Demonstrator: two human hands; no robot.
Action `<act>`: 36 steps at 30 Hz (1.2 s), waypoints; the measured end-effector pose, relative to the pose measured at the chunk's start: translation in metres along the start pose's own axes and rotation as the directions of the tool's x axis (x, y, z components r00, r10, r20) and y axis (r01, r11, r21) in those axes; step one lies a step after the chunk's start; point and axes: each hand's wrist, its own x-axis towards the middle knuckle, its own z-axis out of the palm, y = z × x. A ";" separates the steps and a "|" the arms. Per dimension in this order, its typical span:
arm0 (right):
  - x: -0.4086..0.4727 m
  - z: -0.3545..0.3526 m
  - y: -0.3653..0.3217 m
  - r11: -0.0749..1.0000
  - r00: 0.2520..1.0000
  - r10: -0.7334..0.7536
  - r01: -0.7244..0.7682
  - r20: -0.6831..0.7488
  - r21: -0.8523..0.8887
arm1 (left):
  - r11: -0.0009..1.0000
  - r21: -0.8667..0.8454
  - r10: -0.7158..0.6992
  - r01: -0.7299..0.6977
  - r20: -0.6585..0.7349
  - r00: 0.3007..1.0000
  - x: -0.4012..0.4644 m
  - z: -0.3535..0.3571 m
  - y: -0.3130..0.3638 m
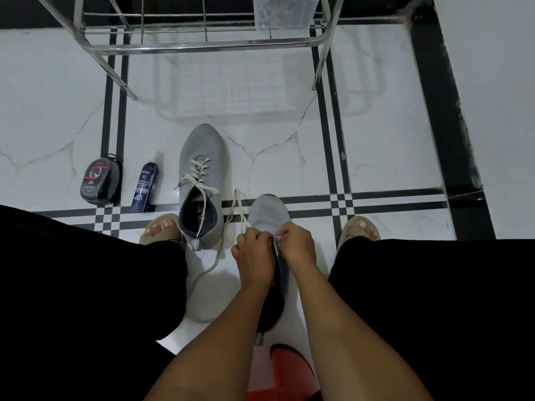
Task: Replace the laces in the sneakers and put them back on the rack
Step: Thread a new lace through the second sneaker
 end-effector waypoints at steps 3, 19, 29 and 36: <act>0.004 0.001 -0.002 0.991 0.999 -0.044 0.046 0.014 -0.126 | 0.997 -0.049 -0.055 0.053 -0.052 0.997 -0.006 -0.001 -0.004; -0.009 -0.178 -0.057 0.735 0.377 0.323 0.477 -0.868 0.481 | 0.878 -0.296 -0.358 0.376 0.115 0.927 -0.027 -0.031 -0.009; -0.022 -0.003 0.003 0.968 0.996 -0.061 0.074 0.061 -0.238 | 0.840 -0.220 -0.397 0.496 0.375 0.838 -0.024 -0.032 -0.020; -0.005 -0.026 0.007 0.980 0.976 0.196 -0.192 -0.096 0.046 | 0.841 -0.284 -0.335 0.461 0.396 0.855 -0.019 -0.030 -0.023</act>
